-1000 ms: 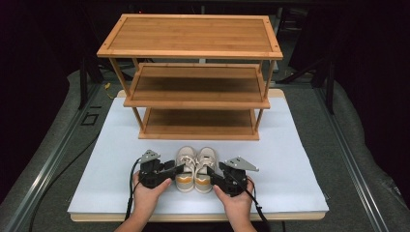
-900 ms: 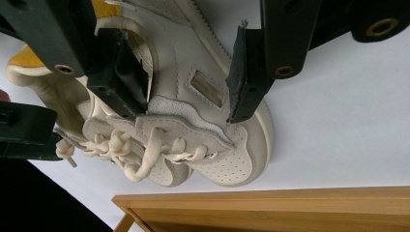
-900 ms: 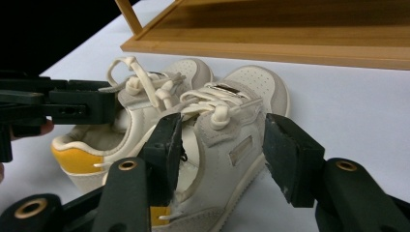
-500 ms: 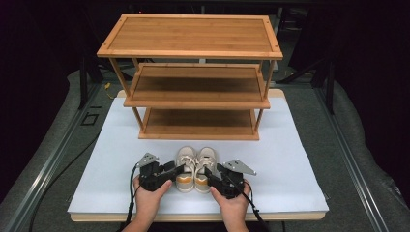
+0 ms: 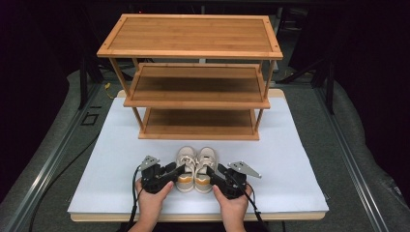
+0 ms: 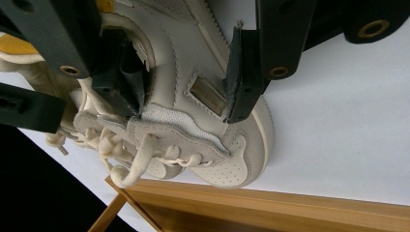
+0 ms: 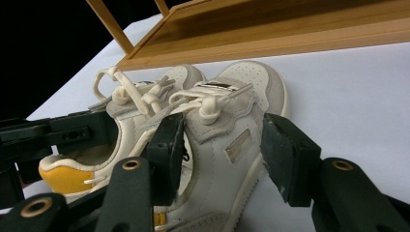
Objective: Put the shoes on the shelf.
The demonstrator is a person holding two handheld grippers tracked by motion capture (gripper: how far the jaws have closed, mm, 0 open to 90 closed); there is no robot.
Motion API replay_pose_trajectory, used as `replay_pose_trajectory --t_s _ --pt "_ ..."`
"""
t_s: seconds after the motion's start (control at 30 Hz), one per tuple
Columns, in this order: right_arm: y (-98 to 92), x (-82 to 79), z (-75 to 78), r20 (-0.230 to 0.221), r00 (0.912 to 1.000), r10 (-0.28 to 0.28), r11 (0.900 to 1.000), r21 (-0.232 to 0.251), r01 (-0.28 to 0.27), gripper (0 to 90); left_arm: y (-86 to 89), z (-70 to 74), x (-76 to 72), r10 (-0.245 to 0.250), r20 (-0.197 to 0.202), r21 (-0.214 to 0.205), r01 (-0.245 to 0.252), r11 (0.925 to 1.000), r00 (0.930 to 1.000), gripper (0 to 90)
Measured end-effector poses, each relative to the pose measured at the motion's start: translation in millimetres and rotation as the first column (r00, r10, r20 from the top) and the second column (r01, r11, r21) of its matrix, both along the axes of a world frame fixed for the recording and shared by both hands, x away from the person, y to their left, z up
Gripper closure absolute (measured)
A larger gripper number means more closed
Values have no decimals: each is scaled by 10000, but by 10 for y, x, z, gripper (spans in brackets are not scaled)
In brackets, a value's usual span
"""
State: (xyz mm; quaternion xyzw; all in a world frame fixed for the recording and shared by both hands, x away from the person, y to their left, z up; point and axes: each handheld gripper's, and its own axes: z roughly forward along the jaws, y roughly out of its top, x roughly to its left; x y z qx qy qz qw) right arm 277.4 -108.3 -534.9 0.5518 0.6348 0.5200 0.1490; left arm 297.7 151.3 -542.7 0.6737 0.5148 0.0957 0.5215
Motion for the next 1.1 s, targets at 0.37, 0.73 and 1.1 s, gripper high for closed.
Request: replay_pose_trajectory --t_s 0.37,0.73,1.1 --pt "79 -3 -73 -335 9993 -181 9998 27 182 528 1 -38 -33 295 -118 -413 -299 9987 9995 491" --pt "104 -12 -92 -360 9982 -490 9988 70 492 549 -19 -67 -64 591 -72 -750 -595 9954 9982 514" --pt "109 -1 -92 -294 9988 -388 9992 80 390 553 -35 -67 -73 718 7 -646 -716 9953 9974 527"
